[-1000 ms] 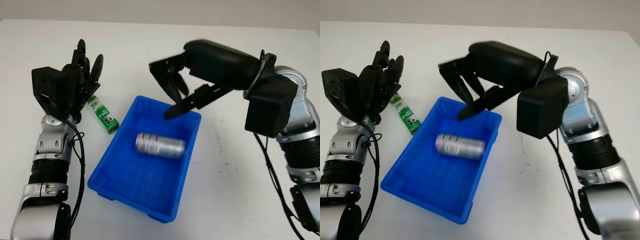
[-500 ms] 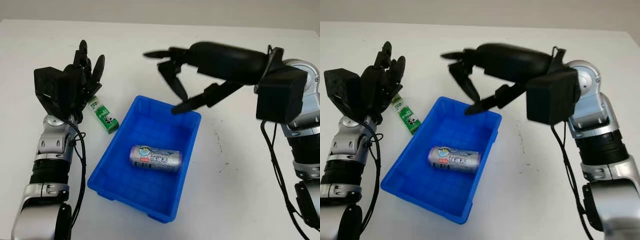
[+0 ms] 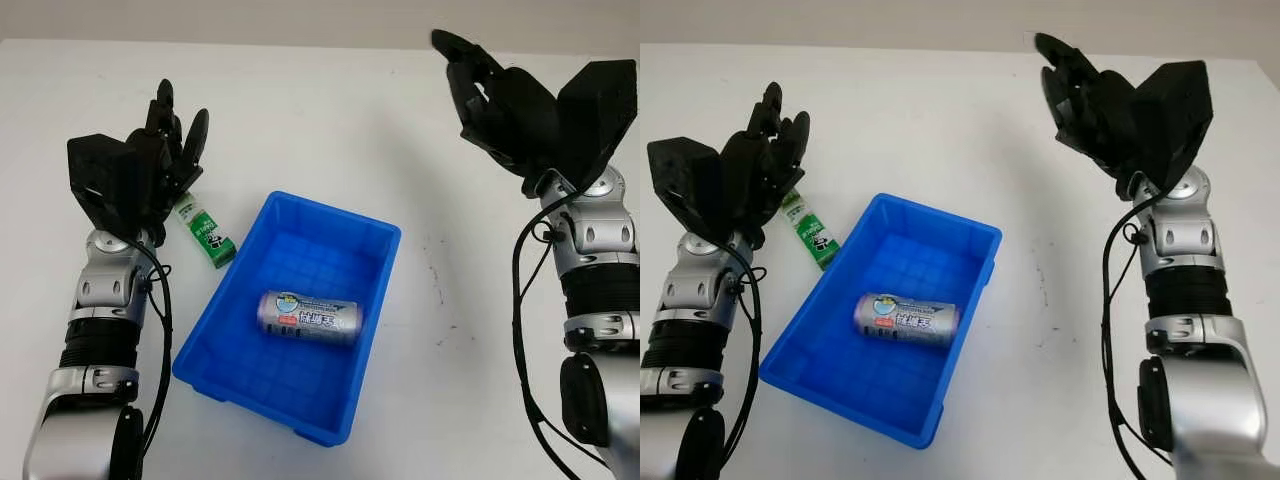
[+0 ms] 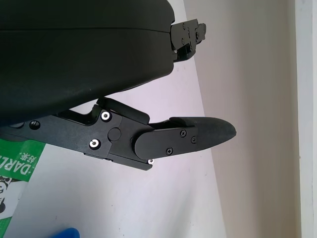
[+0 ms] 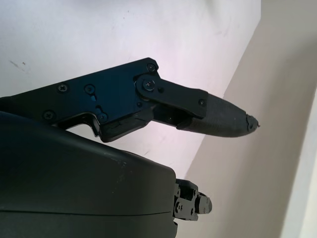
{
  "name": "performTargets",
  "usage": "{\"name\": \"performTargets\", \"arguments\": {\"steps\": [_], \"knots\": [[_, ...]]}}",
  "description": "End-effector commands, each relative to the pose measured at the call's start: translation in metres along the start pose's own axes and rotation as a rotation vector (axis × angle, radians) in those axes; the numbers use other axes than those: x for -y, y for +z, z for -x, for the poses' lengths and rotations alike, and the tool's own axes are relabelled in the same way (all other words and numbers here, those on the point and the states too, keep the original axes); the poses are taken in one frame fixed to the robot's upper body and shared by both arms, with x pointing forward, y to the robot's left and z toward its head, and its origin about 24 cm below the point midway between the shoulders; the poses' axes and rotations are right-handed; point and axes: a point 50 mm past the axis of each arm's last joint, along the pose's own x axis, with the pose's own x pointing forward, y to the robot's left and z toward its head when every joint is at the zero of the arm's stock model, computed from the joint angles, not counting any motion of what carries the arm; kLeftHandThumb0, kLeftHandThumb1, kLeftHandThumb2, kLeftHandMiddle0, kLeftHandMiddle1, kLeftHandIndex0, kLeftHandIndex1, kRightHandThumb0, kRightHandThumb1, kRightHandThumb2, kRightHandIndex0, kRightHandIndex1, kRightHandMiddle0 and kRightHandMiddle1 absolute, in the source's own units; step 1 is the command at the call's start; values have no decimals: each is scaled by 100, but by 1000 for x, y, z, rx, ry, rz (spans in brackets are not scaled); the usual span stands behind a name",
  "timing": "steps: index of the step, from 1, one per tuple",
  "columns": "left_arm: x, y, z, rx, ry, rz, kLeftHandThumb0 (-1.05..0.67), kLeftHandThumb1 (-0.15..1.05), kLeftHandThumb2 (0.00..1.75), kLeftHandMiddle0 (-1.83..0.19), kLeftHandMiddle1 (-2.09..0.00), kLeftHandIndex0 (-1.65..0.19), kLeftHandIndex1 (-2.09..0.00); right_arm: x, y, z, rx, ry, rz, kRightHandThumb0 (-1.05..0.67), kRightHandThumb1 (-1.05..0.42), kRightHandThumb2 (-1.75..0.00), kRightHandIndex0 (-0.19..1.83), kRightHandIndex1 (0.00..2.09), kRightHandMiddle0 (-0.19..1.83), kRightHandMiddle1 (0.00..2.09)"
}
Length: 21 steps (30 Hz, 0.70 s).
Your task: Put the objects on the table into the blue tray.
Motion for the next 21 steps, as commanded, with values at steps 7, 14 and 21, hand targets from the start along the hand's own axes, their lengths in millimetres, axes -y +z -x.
{"name": "performTargets", "arguments": {"steps": [7, 14, 21], "knots": [[-5, 2, 1, 10, 4, -2, -71, 105, 49, 19, -4, 18, -5, -6, -22, 6, -61, -60, -95, -78, -105, -86, -19, 0, -19, 0], [-9, 4, 0, 4, 8, -15, -72, 105, 48, 19, -5, 19, -5, -15, -27, 7, -40, -62, -128, -80, -105, -88, -19, 0, -19, 0], [-30, 29, 2, 102, 0, -60, -64, 105, 45, 18, -5, 16, -6, -16, -24, 9, -27, -61, -124, -80, -105, -86, -19, 0, -19, 0]]}}
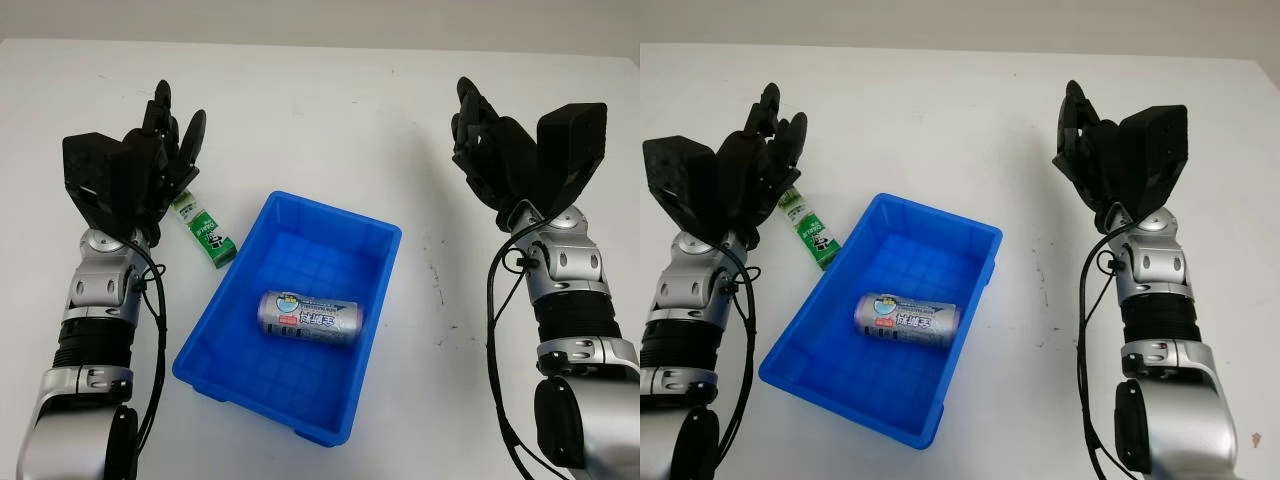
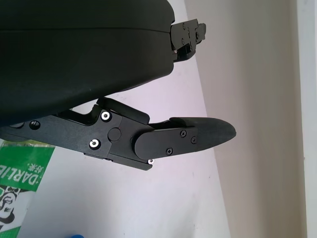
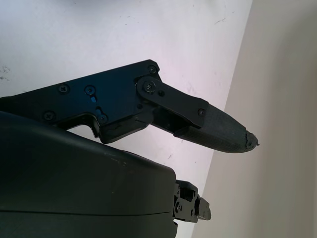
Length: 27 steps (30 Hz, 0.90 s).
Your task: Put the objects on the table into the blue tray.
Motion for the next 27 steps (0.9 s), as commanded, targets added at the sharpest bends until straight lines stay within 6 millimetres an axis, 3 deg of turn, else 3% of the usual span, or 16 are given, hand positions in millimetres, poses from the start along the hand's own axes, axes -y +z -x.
{"name": "performTargets", "arguments": {"steps": [1, 7, 8, 13, 18, 27], "knots": [[-20, 27, 0, 97, -2, -56, -61, 105, 43, 16, -6, 14, -8, 1, 4, 2, 25, -6, -1, -80, -105, -86, -19, 0, -19, 0], [-62, 79, 5, 92, -214, -336, -64, 103, 11, 5, -7, 5, -9, -1, 5, 5, 28, -1, -4, -77, -105, -84, -19, 0, -19, 0], [-66, 88, 7, 86, -263, -367, -62, 98, 7, 2, -8, 2, -10, -2, 5, 4, 25, 1, -5, -76, -105, -84, -19, 0, -19, 0], [-78, 115, 15, 45, -412, -546, -45, 84, 2, -1, -7, -3, -10, -5, 3, 3, 1, 22, 2, -76, -105, -86, -19, 0, -19, 0], [-78, 130, 17, 23, -506, -794, -27, 81, 4, -6, -7, -12, -10, -6, 3, 2, -8, 25, 1, -77, -105, -85, -19, 0, -19, 0], [-57, 132, 1, -56, -647, -1027, -28, 81, 5, -17, -8, -19, -9, -7, 1, 1, -20, 25, -22, -75, -105, -84, -19, 0, -19, 0]]}}
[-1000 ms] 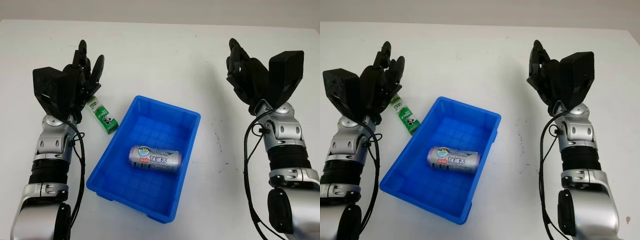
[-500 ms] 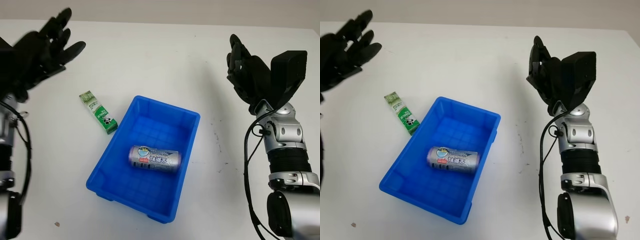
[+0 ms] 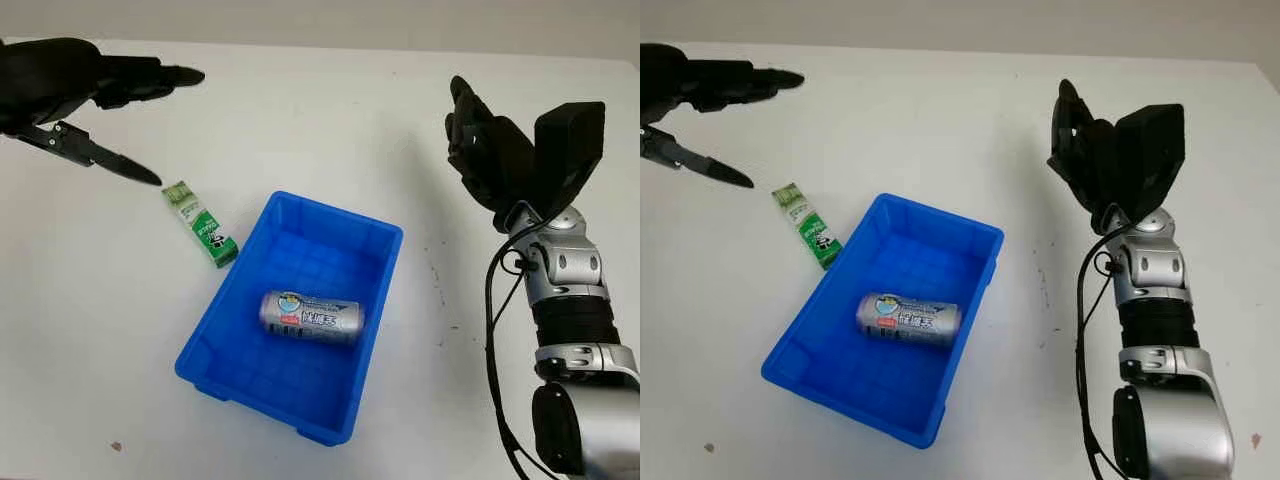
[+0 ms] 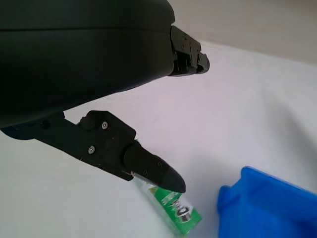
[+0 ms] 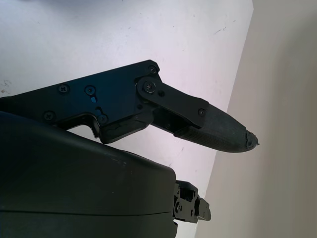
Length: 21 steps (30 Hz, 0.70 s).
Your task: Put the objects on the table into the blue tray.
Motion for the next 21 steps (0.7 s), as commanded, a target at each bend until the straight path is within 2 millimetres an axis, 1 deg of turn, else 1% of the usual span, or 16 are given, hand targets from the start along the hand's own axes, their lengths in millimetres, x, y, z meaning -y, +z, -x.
{"name": "performTargets", "arguments": {"steps": [1, 2, 5, 8, 12, 15, 17, 21], "knots": [[-5, 6, -4, 0, -11, -39, -27, 81, 5, -18, -8, -20, -9, -1, 2, -1, 3, 0, -11, -75, -105, -84, -19, 0, -19, 0], [-4, 7, -8, 7, -19, -48, -28, 81, 5, -19, -8, -20, -8, -1, 2, -1, 5, 0, -13, -75, -105, -84, -19, 0, -19, 0], [1, 9, -16, 35, -26, -81, -22, 80, 5, -28, -10, -23, -9, -1, 1, -1, 6, 1, -17, -74, -105, -84, -19, 0, -19, 0], [6, 9, -24, 37, -32, -128, -24, 80, 5, -33, -11, -24, -9, 0, 0, -1, 1, -8, -15, -74, -105, -83, -19, 0, -19, 0], [15, 7, -33, 18, -34, -148, -21, 81, 6, -29, -8, -27, -11, 0, 0, -1, 0, -11, -13, -73, -105, -83, -19, 0, -19, 0], [20, 6, -36, 8, -38, -160, -20, 81, 6, -27, -6, -26, -10, 0, 0, -1, 3, -11, -12, -72, -105, -84, -19, 0, -19, 0], [24, 7, -37, 15, -42, -181, -24, 80, 5, -31, -8, -26, -10, 0, 0, -2, 4, -14, -13, -72, -105, -84, -19, 0, -19, 0], [31, 8, -39, 29, -67, -215, -33, 80, 5, -31, -8, -27, -10, 1, 1, -2, 8, -8, -14, -72, -105, -83, -19, 0, -19, 0]]}}
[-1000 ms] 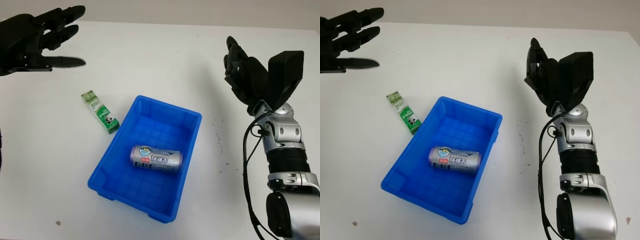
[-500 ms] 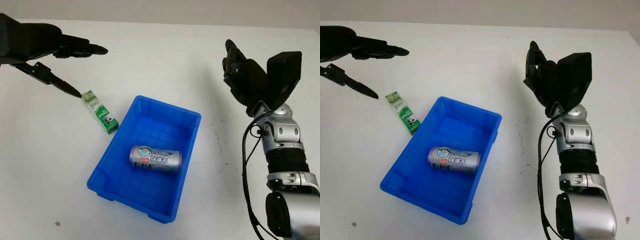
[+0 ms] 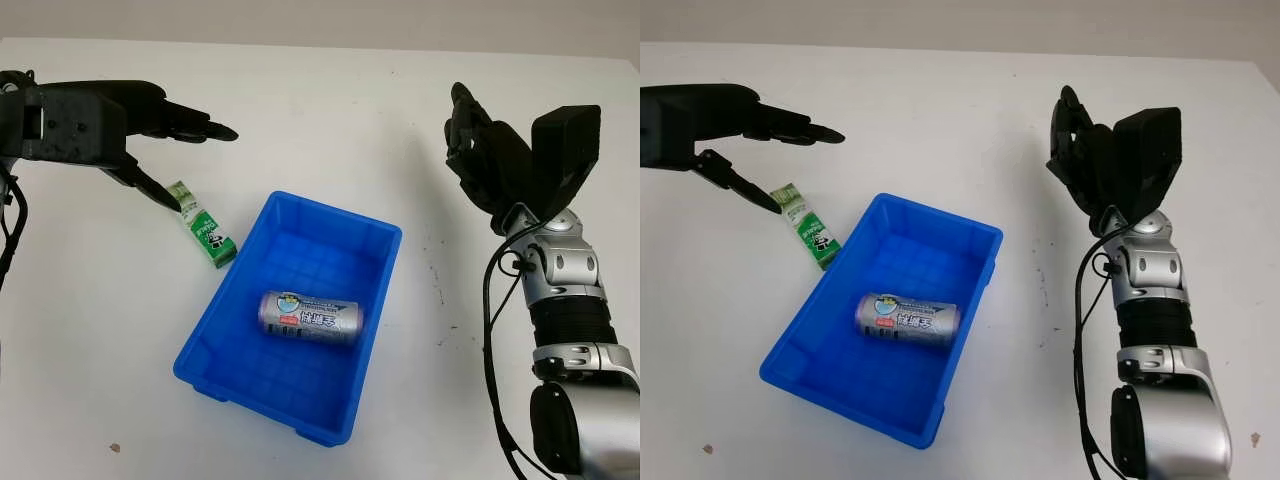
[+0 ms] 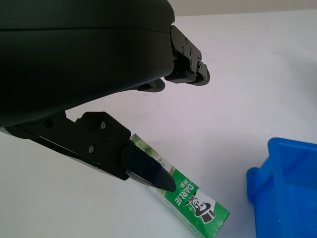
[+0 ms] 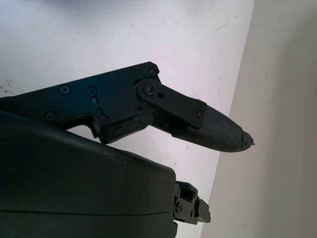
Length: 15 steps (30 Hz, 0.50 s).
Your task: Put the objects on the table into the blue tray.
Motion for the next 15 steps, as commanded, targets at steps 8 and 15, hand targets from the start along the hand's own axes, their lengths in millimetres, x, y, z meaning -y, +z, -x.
{"name": "performTargets", "arguments": {"steps": [8, 15], "knots": [[17, 5, -1, 28, -85, -52, -28, 83, 6, -33, -8, -29, -11, 0, 6, -2, 14, -1, 1, -73, -105, -83, -19, 0, -19, 0], [30, 7, 2, 0, -157, -92, -27, 82, 5, -33, -7, -30, -10, -1, 6, -3, 16, 1, 2, -72, -105, -83, -19, 0, -19, 0]]}}
